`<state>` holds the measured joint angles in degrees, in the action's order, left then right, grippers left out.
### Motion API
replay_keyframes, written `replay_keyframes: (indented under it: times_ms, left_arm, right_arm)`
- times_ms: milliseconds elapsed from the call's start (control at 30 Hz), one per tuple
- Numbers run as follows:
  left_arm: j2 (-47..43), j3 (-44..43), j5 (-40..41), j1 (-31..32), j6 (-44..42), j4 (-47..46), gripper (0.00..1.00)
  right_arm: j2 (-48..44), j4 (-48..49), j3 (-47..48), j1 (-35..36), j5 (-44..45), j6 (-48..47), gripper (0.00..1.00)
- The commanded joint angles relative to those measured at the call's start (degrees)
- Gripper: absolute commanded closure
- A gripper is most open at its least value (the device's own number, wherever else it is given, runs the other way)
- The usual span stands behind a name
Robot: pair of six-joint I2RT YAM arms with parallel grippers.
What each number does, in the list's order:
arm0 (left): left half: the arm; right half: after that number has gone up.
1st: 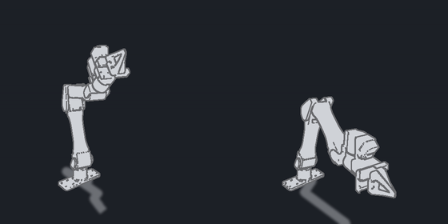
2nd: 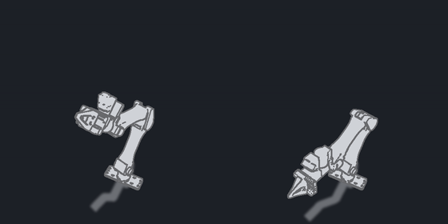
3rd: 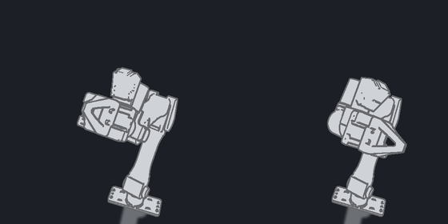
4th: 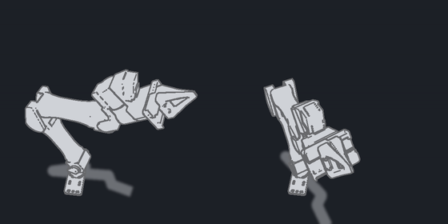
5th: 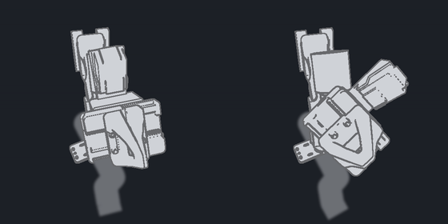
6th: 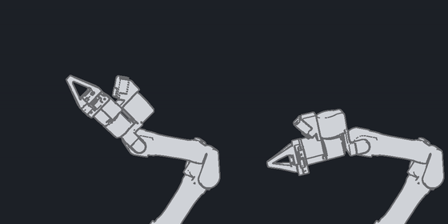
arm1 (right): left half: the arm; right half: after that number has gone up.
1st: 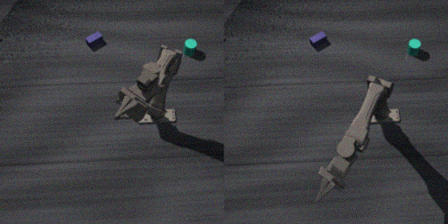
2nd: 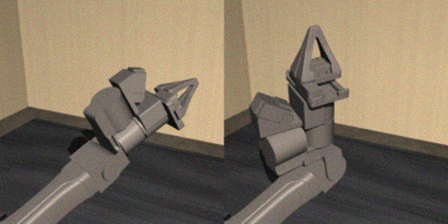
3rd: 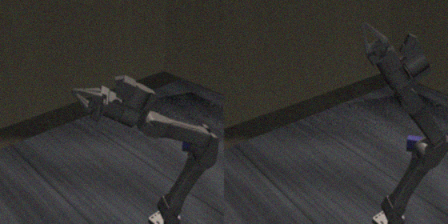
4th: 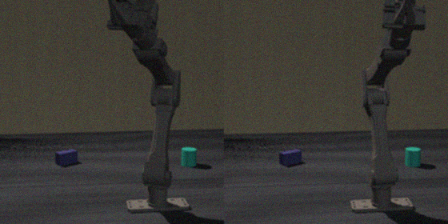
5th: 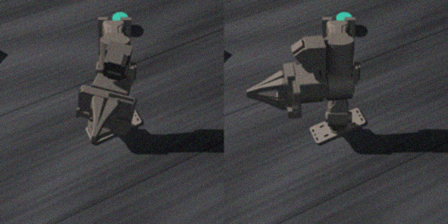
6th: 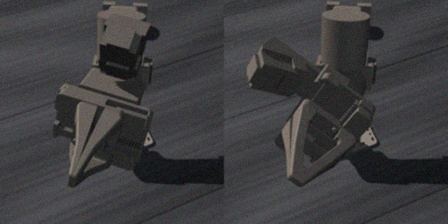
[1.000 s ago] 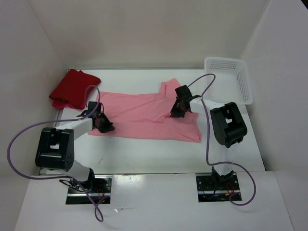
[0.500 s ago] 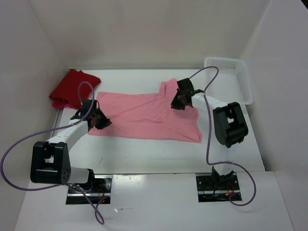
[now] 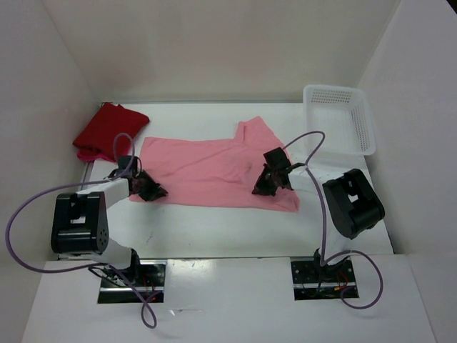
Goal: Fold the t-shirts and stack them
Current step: Fold the flattened tshirt in 1/3 of the way
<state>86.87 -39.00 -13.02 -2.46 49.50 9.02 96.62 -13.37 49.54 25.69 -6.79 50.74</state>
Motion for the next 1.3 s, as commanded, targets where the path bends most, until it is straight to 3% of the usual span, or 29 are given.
replay_keyframes:
  times_ms: [0,133,333,433,533,600,667,833,967,1267]
  left_arm:
    - [-2.0,4.8,-4.2,-5.5,1.1,3.9,0.78]
    - [-5.7,6.8,-4.2,-10.8,-0.3,9.7,0.78]
    - [-15.4,7.7,-8.1,-10.8,2.9,19.0,0.76]
    - [-17.0,6.7,-10.7,-10.8,1.6,23.8,0.79]
    - [-16.6,1.3,-11.4,-9.7,-0.1,22.2,0.83]
    - [-14.1,-5.0,-9.8,-7.4,-2.4,18.5,0.89]
    - [-12.3,-8.3,-1.9,-2.7,-3.4,17.2,0.93]
    - [-8.4,-5.2,0.1,3.4,1.0,9.1,0.93]
    - [-4.7,-0.6,-0.4,2.8,2.3,7.4,0.92]
    - [-2.3,5.1,-3.9,0.9,0.7,12.3,0.86]
  right_arm:
    - [-1.5,1.1,-6.2,-0.1,1.2,2.3,0.99]
    - [-7.7,1.1,-12.9,-0.1,0.6,4.6,0.99]
    - [-22.7,-5.1,-21.0,-0.1,1.2,7.1,0.98]
    - [-28.7,-7.1,-22.3,-0.1,1.2,7.7,0.94]
    - [-28.7,-9.3,-18.0,-0.1,1.2,6.3,0.94]
    - [-26.0,-9.3,-13.2,-0.1,1.2,4.2,0.94]
    - [-22.5,-8.6,-10.4,0.5,-0.5,2.8,0.97]
    - [-11.5,-4.0,-1.6,7.1,-1.0,0.9,0.99]
    - [-1.2,-1.7,2.1,12.4,-1.6,0.3,0.99]
    - [1.5,1.5,-4.4,13.1,-0.1,1.4,0.99]
